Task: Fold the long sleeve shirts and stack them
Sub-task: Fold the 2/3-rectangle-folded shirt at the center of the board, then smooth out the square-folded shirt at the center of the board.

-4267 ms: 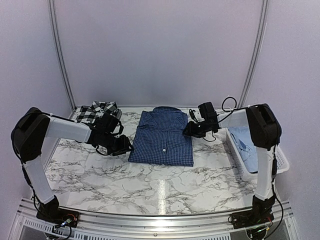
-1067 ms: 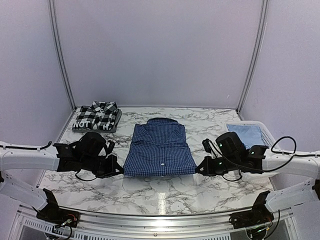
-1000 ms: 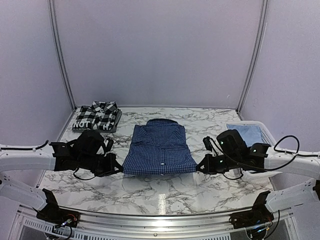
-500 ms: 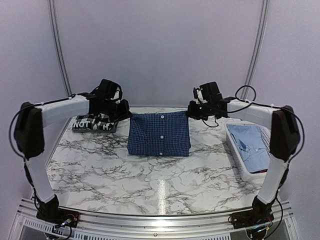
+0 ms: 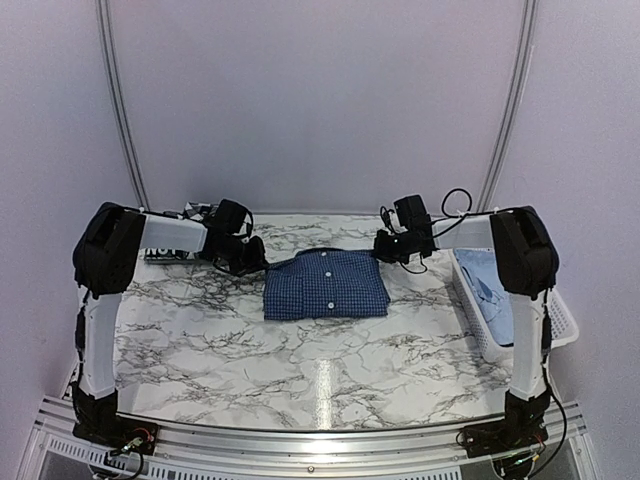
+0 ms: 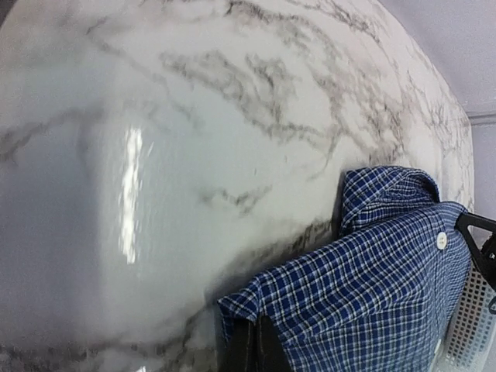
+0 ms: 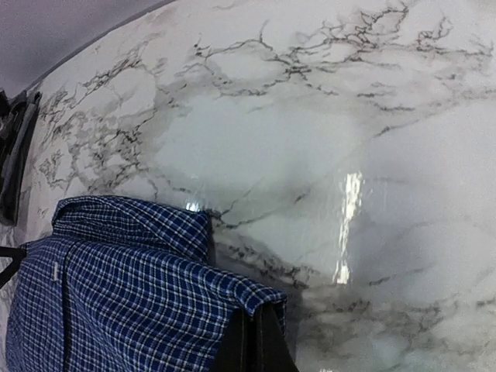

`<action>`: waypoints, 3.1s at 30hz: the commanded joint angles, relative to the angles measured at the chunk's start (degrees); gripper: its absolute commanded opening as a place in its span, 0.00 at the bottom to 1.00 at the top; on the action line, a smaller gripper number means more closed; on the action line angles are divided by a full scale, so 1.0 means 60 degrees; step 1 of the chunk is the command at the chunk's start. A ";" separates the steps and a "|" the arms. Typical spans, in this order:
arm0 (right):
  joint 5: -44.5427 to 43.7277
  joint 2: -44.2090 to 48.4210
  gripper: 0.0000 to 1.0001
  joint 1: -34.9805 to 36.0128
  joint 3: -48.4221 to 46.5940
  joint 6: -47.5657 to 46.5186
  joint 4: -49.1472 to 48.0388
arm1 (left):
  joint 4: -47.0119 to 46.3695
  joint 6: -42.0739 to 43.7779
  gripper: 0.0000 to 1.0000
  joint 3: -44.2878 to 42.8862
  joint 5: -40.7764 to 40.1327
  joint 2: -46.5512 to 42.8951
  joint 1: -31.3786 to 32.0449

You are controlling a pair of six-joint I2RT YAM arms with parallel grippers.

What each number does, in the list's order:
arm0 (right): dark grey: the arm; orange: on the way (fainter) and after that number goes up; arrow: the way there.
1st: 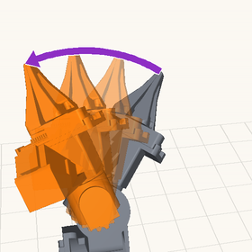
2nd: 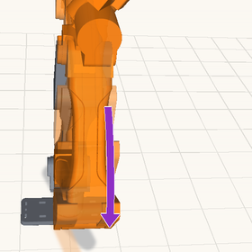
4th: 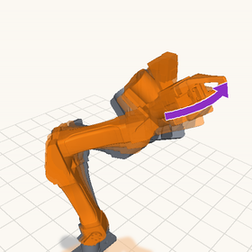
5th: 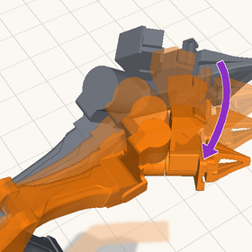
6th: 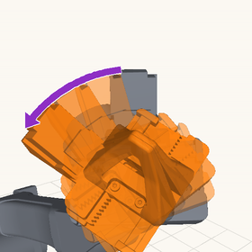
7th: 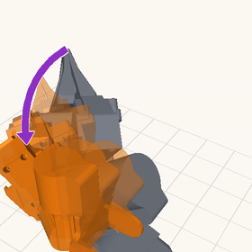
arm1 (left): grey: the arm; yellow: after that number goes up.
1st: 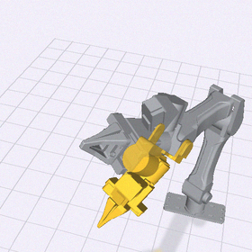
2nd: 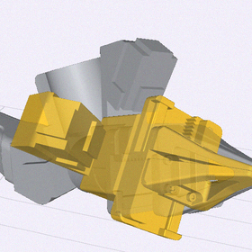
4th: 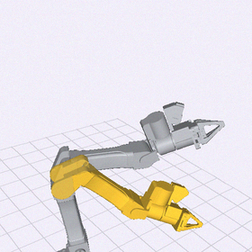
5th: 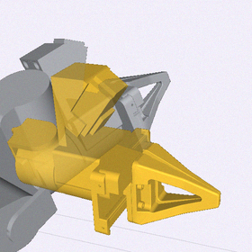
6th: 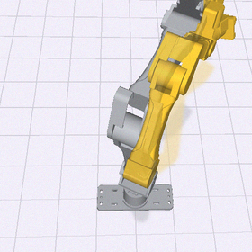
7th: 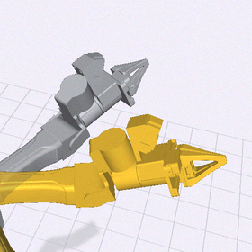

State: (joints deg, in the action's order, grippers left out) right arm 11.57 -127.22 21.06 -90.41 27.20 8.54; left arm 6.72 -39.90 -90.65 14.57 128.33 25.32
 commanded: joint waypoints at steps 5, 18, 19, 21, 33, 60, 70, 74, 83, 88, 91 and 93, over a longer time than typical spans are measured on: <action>0.0120 0.2312 0.00 0.0063 0.2127 -0.0001 -0.0255 | -0.1032 -0.0475 0.00 0.2650 -0.0253 -0.2781 0.0178; -0.0094 0.1367 0.37 -0.0244 0.0274 -0.0323 0.0522 | 0.0000 0.0499 0.61 0.0374 -0.0346 -0.1703 -0.0210; -0.0160 0.1493 0.42 -0.0249 0.0286 -0.0356 0.0545 | 0.0112 0.0588 0.67 0.0360 -0.0448 -0.1830 -0.0227; -0.0259 0.1726 0.45 -0.0233 0.0317 -0.0414 0.0715 | 0.0218 0.0709 0.70 0.0452 -0.0535 -0.2100 -0.0225; 0.0363 0.2569 0.36 0.1285 0.1429 -0.0099 0.0362 | -0.0079 0.0146 0.40 0.2118 0.0350 -0.2938 0.0895; 0.0317 0.3465 0.33 0.1242 0.4650 0.0233 -0.0333 | -0.1413 -0.0532 0.31 0.4576 0.0273 -0.3038 0.1361; -0.0037 0.4261 0.34 0.1180 0.5180 0.0042 -0.0022 | -0.1007 -0.0278 0.34 0.4716 0.0042 -0.3972 0.1068; -0.0142 0.4560 0.34 0.1261 0.5426 0.0009 0.0047 | -0.0626 -0.0090 0.38 0.4750 0.0009 -0.4139 0.0903; -0.0552 0.4907 0.35 0.1738 0.5692 -0.0109 0.0333 | -0.0375 0.0144 0.46 0.4710 0.0293 -0.3937 0.0790; -0.0451 0.4933 0.34 0.1814 0.5795 -0.0082 0.0252 | -0.0289 0.0204 0.51 0.4695 0.0482 -0.3731 0.0790; -0.0420 0.4953 0.31 0.1971 0.5884 -0.0005 0.0262 | -0.0263 0.0217 0.53 0.4679 0.0560 -0.3582 0.0817; -0.0455 0.5006 0.31 0.2126 0.6003 0.0072 0.0217 | -0.0242 0.0248 0.54 0.4693 0.0553 -0.3488 0.0819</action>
State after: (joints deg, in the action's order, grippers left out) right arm 9.50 -99.11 31.88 -55.57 27.18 9.54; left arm 3.18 -39.55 -62.72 16.88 105.73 30.22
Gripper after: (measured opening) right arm 0.313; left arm 0.527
